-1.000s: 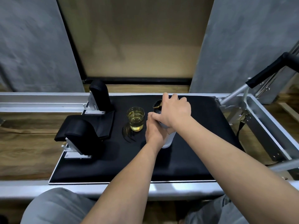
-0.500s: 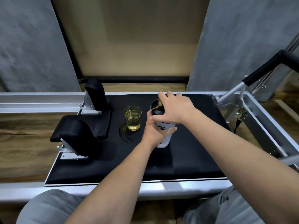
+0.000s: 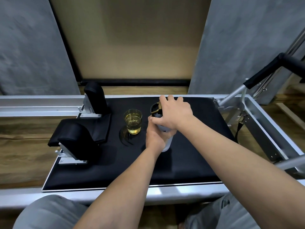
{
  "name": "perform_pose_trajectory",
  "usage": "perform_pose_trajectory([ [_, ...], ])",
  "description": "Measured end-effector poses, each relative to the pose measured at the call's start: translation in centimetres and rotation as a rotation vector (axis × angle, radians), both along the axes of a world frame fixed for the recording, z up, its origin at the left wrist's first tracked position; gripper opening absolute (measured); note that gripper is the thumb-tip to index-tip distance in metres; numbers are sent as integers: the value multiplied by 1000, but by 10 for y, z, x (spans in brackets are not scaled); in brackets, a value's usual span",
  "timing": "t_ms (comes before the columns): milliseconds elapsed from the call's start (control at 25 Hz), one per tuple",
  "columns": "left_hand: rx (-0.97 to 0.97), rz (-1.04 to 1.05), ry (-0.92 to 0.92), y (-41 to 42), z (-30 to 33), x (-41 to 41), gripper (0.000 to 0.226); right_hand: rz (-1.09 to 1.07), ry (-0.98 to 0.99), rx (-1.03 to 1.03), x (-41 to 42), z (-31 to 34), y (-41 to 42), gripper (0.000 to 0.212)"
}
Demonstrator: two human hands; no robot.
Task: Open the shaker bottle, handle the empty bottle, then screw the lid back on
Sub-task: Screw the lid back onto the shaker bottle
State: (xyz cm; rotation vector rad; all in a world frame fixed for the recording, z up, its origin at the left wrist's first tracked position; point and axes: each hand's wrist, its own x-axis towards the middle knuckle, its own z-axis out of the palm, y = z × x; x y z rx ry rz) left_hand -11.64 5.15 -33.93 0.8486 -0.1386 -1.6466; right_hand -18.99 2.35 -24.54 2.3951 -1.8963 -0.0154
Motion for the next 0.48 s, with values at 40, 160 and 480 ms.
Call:
perform_pose_trajectory([
  [40,4,1,25,0,0,-1,25,-10,-5,5,1,0,0,84],
  [160,-21,16,34,0,3,0,26,-38,-16,20,8,-1,-2,83],
  [480,-88,61,42,8,7,-9,38,-111,-57,33,13,0,1,80],
])
